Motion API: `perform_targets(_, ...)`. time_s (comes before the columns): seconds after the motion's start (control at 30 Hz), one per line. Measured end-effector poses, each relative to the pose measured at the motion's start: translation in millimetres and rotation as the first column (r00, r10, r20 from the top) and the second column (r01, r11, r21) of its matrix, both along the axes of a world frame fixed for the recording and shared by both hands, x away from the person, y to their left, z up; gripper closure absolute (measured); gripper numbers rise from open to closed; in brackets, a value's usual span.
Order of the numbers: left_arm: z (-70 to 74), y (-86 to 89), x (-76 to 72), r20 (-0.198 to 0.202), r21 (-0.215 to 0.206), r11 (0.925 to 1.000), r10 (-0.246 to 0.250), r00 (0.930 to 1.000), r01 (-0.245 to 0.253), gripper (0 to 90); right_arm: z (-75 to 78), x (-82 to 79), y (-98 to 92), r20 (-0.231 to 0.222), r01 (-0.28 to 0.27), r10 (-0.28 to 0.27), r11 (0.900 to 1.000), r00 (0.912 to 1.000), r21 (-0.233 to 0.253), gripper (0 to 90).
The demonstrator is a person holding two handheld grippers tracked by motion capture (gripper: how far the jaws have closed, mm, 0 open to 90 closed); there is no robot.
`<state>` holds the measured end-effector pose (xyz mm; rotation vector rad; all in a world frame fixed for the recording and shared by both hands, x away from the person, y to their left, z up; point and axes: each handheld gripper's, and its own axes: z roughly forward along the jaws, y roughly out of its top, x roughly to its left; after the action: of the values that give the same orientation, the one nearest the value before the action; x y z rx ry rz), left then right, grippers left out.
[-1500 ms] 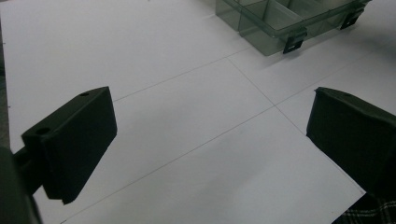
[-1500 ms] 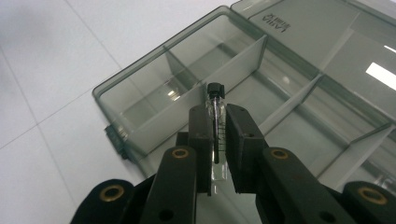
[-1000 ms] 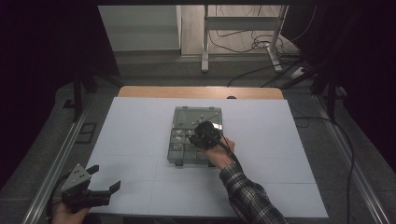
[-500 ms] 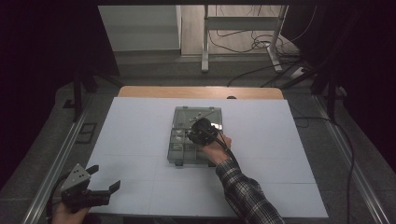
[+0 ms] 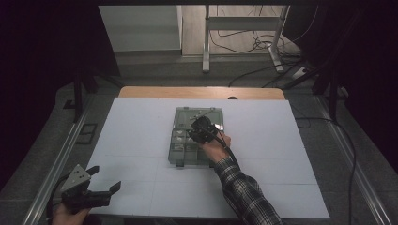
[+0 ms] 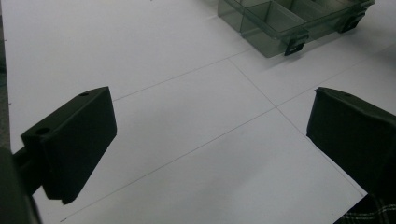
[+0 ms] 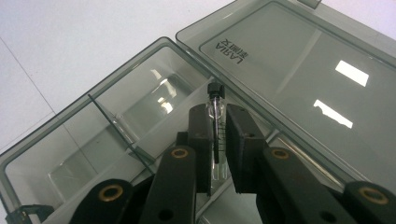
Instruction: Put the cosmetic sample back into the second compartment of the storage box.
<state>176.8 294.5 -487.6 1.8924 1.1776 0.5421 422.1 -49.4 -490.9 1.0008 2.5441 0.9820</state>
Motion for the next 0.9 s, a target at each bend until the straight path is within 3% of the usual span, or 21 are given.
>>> perform_targets(0.53, 0.0, -0.5, 0.0, 0.0, 0.005, 1.0, -0.001, 1.0, 0.001, 2.1, -2.9, -2.6, 2.0, -0.017, -0.015, 0.015, 1.0, 0.9997, -0.007, 75.6)
perform_targets(0.9, 0.0, -0.9, -0.1, 0.0, 0.008, 1.0, -0.003, 1.0, 0.003, 2.1, 0.8, -7.4, 0.5, -0.016, -0.028, 0.028, 0.999, 0.9995, -0.018, 63.7)
